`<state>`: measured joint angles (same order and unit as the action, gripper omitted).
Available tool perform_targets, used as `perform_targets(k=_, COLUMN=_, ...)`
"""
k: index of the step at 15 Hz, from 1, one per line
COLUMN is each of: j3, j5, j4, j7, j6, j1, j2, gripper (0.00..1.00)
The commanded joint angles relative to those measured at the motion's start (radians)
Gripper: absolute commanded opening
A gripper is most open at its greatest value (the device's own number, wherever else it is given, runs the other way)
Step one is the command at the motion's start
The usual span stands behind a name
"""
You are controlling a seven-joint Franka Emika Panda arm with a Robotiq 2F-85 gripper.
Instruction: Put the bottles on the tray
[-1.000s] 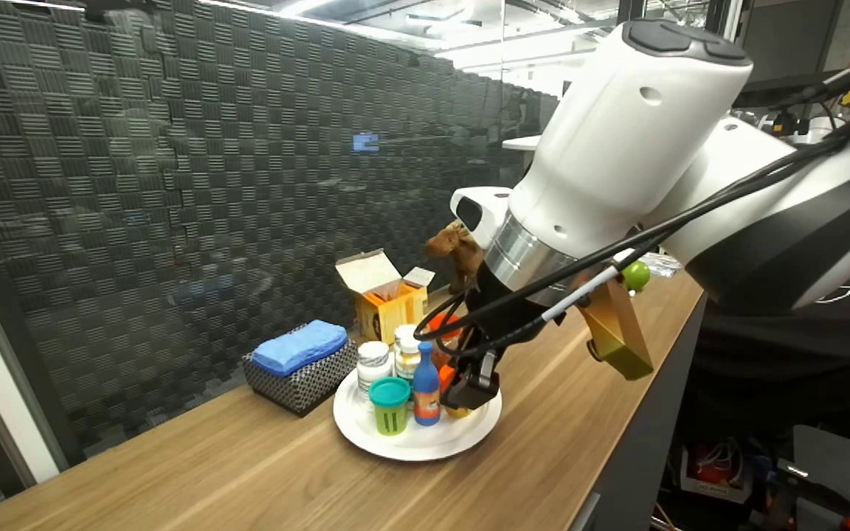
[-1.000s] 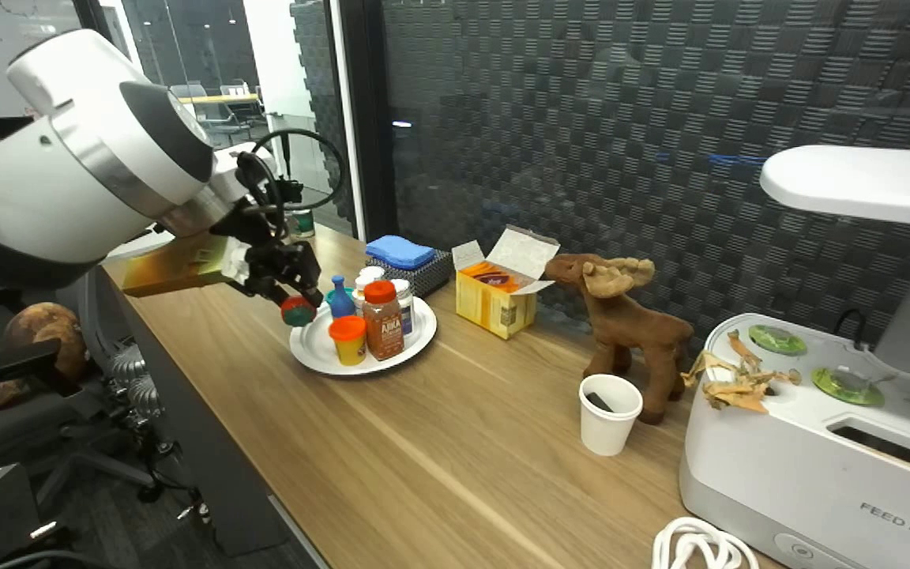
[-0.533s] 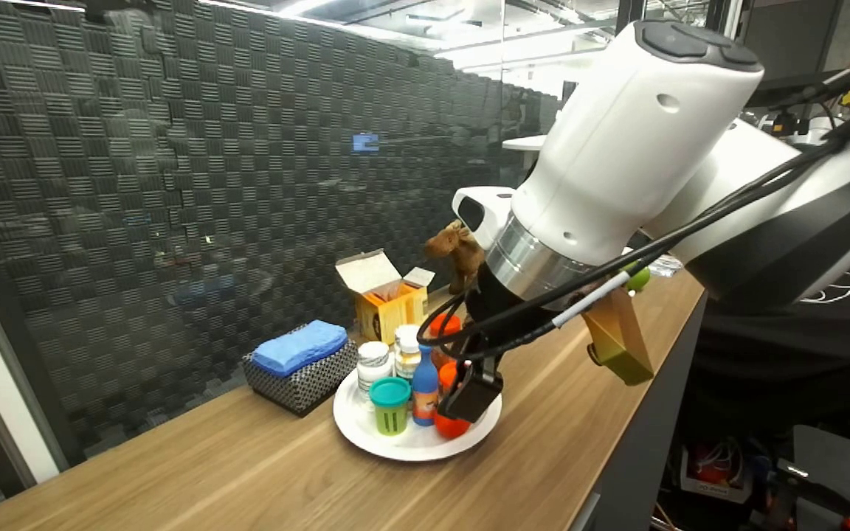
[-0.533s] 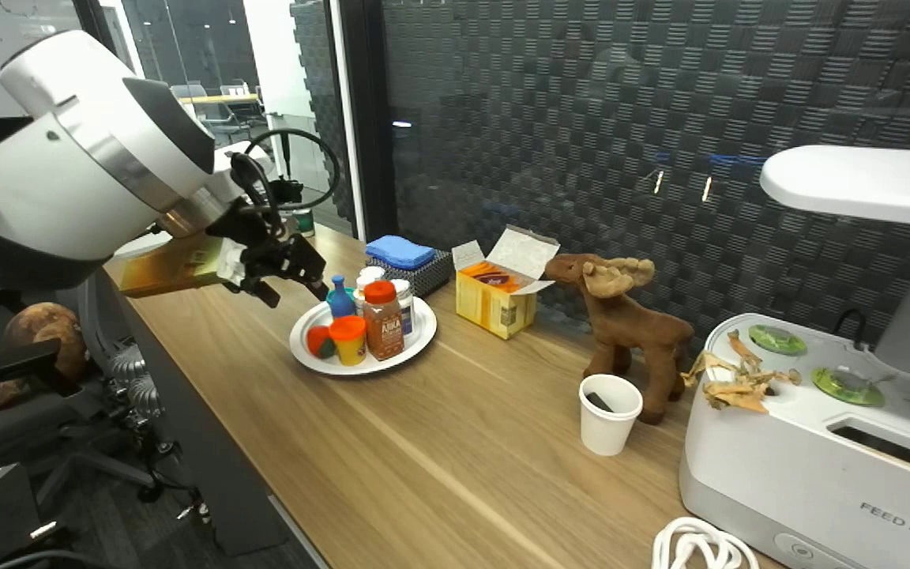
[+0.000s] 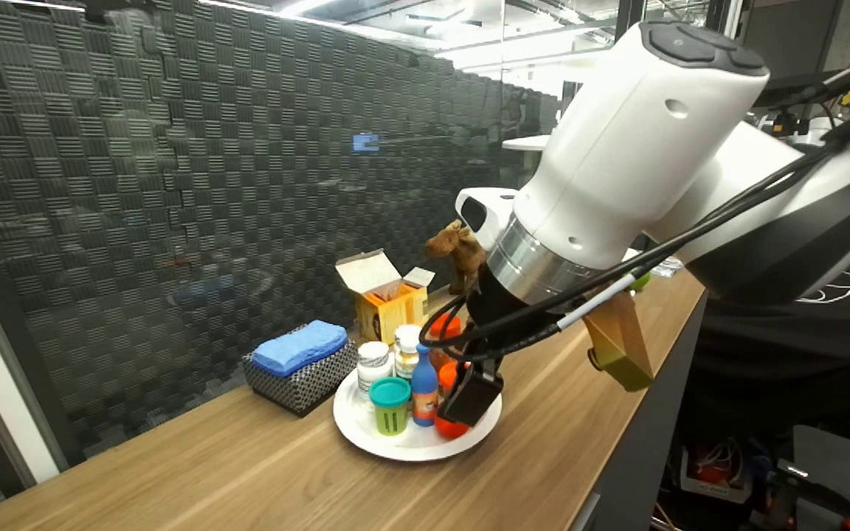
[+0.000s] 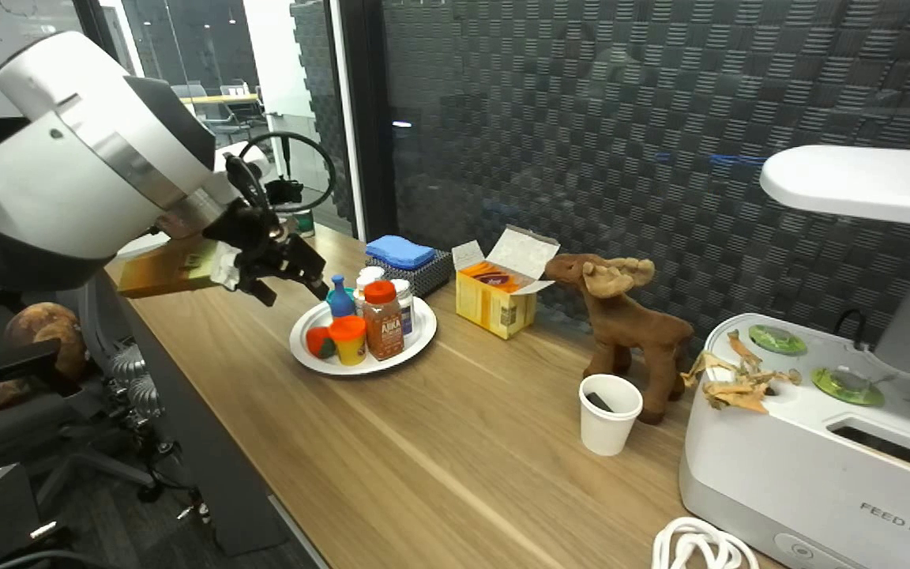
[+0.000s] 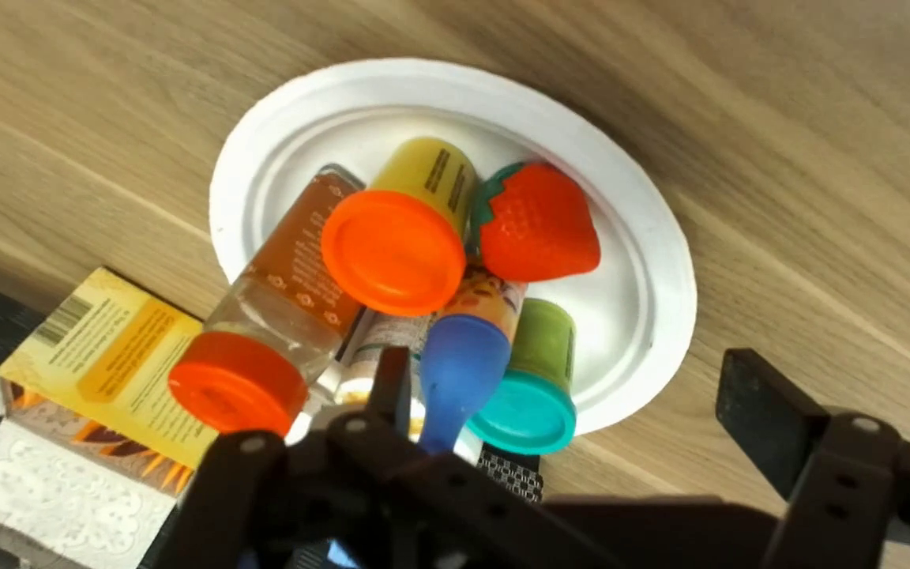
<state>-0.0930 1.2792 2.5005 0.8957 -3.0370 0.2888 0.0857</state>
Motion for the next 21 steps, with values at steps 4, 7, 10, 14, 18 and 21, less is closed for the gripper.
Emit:
perform_targets(k=4, j3=0.193, j5=-0.525, j4=0.13, j7=-0.327, j6=0.034, j1=-0.195, j2=0.014, gripper=1.0)
perform_targets(k=7, j3=0.321, j5=-0.783, j4=0.128, j7=-0.432, j6=0.104, j1=-0.292, j2=-0.023, gripper=1.0)
perform_targets(k=10, j3=0.46, j5=-1.04, j4=0.071, j7=-0.547, j6=0.237, j1=-0.378, j2=-0.042, gripper=1.0)
perform_targets(k=14, j3=0.393, j5=-1.339, j4=-0.04, j7=-0.714, j6=0.521, j1=-0.283, j2=-0.169, gripper=1.0)
perform_targets(k=18, j3=0.311, j5=-1.346, j4=-0.173, j7=-0.721, j6=0.79, j1=-0.24, j2=-0.292, gripper=1.0)
perform_targets(k=21, j3=0.267, j5=-1.34, j4=-0.287, j7=-0.738, j6=0.975, j1=-0.224, j2=-0.373, gripper=1.0)
